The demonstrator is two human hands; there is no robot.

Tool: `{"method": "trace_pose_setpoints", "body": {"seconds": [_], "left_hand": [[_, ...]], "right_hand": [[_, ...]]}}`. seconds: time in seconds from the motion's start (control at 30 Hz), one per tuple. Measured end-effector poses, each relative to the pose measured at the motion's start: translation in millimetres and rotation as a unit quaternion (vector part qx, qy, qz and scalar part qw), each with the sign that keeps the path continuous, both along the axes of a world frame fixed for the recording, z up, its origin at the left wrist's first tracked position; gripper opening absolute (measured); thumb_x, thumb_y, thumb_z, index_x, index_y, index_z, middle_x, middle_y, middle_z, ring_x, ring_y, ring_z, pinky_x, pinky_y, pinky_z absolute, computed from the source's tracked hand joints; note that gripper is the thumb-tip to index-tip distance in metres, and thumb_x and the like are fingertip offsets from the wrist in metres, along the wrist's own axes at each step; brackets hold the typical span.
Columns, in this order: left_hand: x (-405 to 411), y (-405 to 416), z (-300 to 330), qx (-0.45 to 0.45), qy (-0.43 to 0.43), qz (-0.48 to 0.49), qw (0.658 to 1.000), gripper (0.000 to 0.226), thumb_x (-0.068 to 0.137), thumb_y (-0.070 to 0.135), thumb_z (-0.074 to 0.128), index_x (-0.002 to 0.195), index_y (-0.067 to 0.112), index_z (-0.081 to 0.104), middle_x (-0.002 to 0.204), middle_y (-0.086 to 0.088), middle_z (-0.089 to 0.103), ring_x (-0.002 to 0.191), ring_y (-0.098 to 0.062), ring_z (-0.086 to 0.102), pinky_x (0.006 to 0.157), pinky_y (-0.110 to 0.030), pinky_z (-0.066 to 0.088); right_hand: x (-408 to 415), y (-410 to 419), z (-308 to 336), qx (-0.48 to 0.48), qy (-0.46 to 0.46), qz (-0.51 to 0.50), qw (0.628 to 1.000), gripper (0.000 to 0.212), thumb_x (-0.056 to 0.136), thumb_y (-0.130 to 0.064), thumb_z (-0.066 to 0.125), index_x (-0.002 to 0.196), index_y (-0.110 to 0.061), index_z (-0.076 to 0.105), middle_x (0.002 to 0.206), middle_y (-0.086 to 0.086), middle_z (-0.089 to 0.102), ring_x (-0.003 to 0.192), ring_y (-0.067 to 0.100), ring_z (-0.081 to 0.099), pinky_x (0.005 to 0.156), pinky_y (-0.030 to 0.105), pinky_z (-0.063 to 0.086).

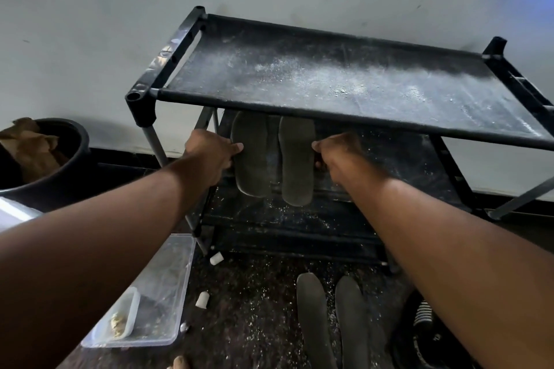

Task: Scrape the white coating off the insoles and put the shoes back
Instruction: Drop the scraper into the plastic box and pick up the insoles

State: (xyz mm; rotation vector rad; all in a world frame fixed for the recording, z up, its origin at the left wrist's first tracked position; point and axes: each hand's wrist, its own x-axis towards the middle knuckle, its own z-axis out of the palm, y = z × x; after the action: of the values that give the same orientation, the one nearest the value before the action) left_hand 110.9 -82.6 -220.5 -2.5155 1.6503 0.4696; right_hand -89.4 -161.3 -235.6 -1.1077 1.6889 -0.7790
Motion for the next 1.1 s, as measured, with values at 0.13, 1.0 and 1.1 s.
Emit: {"method": "trace_pose_setpoints", "body": {"seconds": [0.13, 1.0, 1.1], "left_hand": [[3, -2, -14, -0.089, 0.137, 0.064, 0.984, 0.083, 0.101, 0.015, 0.055, 0.166, 0.023, 0.003, 0.167, 0.006, 0.027, 0.142, -0.016, 0.045, 0.084, -0.028, 0.055], [-208, 123, -101, -0.096, 0.500, 0.228, 0.830, 0.015, 0.102, 0.011, 0.060, 0.098, 0.009, 0.075, 0.082, -0.006, 0.073, 0.067, -0.016, 0.062, 0.056, -0.028, 0.051], [-228, 148, -146, -0.042, 0.491, 0.300, 0.817, 0.018, 0.101, 0.010, 0.059, 0.090, 0.010, 0.072, 0.076, -0.005, 0.067, 0.058, -0.015, 0.057, 0.050, -0.027, 0.048]], "right_hand": [[1, -6, -4, 0.002, 0.029, -0.011, 1.000, 0.022, 0.086, -0.011, 0.075, 0.070, -0.004, 0.061, 0.061, 0.011, 0.061, 0.040, 0.018, 0.051, 0.046, 0.025, 0.043], [-169, 174, -85, -0.271, 0.248, -0.009, 0.930, 0.016, 0.090, -0.004, 0.055, 0.077, -0.003, 0.066, 0.082, 0.002, 0.050, 0.072, 0.012, 0.043, 0.064, 0.019, 0.031], [-200, 200, -124, -0.137, 0.269, 0.038, 0.953, 0.018, 0.092, -0.007, 0.052, 0.085, -0.003, 0.068, 0.092, 0.013, 0.061, 0.086, 0.025, 0.056, 0.075, 0.030, 0.040]]}}
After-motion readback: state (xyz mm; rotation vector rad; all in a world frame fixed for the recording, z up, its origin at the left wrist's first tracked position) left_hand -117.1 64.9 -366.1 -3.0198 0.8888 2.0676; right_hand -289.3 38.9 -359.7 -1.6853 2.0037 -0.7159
